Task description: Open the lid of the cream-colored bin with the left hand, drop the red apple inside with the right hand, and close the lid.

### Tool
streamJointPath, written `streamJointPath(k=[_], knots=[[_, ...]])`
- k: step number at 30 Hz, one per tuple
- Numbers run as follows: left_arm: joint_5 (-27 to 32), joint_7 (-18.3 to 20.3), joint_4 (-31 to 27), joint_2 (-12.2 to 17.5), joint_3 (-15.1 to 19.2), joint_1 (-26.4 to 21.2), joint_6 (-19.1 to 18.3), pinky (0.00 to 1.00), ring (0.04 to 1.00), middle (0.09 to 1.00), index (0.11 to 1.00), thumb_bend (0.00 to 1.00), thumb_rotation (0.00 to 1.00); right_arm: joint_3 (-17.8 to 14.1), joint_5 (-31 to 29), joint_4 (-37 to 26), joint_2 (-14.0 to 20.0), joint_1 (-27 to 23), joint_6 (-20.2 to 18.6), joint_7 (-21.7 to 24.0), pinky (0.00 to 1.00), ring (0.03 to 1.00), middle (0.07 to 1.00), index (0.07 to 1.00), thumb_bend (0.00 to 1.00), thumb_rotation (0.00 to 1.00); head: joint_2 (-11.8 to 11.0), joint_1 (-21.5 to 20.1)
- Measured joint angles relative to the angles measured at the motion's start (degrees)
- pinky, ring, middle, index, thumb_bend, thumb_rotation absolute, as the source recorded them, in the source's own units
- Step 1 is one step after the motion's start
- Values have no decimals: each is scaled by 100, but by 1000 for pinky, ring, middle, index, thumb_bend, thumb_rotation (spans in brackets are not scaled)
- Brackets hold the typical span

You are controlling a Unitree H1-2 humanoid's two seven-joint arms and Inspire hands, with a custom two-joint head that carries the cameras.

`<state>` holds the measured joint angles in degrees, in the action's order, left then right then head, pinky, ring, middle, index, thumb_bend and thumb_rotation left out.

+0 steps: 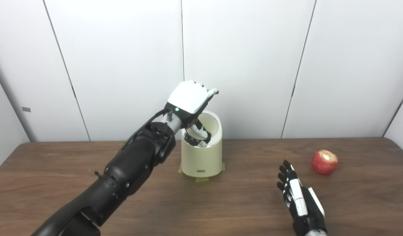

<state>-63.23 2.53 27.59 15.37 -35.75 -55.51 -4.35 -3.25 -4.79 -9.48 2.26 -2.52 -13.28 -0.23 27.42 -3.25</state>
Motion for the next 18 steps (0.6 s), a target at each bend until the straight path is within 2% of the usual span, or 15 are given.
streamJointPath(k=[8,18], knots=[[-5,0,-29,22,-90,1,11,860,867,851,893,1000,35,0,-16,-72,-21,11,-44,-6,976,984,987,1000,745,941,97,-9],[-4,-80,30,9,-128,6,15,875,861,843,891,1000,37,-4,-14,-62,-5,15,-71,0,982,992,987,1000,765,931,44,26]])
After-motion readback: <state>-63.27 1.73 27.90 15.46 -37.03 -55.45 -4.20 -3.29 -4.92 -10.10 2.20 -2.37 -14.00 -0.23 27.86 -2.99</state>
